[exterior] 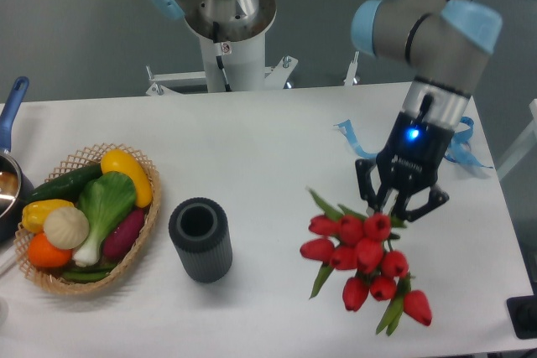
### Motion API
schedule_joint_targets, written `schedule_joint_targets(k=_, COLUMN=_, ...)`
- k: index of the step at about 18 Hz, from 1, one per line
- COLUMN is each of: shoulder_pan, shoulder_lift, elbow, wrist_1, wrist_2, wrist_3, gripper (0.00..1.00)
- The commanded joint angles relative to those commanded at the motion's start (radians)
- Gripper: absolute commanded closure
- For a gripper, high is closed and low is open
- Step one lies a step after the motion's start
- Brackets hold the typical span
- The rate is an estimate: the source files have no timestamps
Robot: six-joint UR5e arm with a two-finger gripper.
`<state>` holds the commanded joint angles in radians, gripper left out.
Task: Pick up the flowers from the table
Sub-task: 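Lift the grasped tulip bunch up off the table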
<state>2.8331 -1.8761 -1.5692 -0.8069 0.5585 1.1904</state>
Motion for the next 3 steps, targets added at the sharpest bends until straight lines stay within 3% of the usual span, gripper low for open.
schedule_joint_targets(k=3, shoulder_pan=0.006, shoulder_lift=0.005, elbow=-0.008, wrist_1=0.0, wrist_2=-0.029, wrist_3=0.0, gripper=0.97)
